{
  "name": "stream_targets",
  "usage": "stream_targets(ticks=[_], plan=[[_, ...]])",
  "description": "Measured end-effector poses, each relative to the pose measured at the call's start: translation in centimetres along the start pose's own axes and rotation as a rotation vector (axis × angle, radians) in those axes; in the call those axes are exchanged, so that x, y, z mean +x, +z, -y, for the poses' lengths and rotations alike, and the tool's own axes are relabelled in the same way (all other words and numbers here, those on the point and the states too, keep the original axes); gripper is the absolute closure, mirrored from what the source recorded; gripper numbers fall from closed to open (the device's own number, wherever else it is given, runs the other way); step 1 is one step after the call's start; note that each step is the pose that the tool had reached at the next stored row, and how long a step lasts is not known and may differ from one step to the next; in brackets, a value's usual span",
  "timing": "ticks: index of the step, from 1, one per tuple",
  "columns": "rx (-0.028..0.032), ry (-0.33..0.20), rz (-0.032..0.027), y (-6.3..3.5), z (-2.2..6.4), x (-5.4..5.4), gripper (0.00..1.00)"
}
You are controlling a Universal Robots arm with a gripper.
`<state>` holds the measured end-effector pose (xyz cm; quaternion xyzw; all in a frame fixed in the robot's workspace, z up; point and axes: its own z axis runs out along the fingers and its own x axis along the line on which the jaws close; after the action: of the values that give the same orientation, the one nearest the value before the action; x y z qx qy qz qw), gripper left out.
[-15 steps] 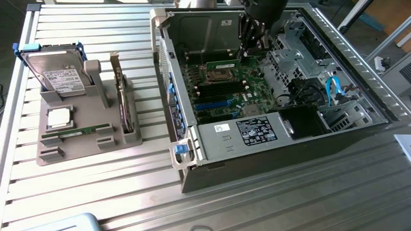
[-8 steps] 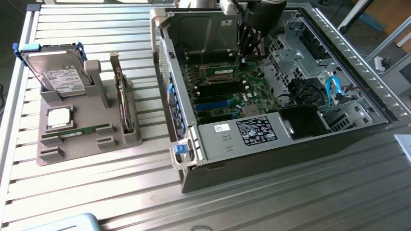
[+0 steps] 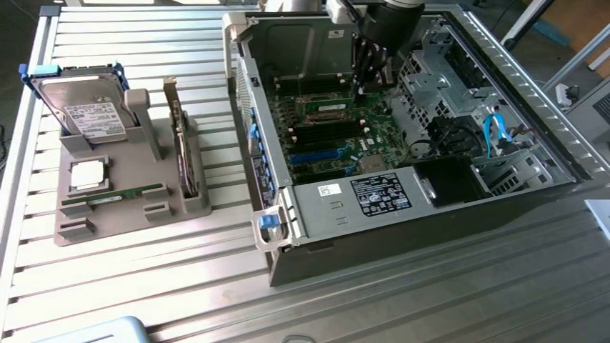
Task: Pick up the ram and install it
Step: 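Insert the ram into the slot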
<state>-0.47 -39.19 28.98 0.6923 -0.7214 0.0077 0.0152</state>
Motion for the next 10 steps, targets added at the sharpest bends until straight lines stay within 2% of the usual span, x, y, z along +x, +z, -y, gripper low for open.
stream_targets(ticks=[2, 5, 10], plan=[[-0.0056, 0.0, -0.0002, 0.0, 0.15, -0.01, 0.88], [-0.0057, -0.001, -0.0001, 0.02, 0.14, 0.0, 0.88], [-0.0058, -0.001, -0.0002, 0.17, -0.04, 0.66, 0.88]])
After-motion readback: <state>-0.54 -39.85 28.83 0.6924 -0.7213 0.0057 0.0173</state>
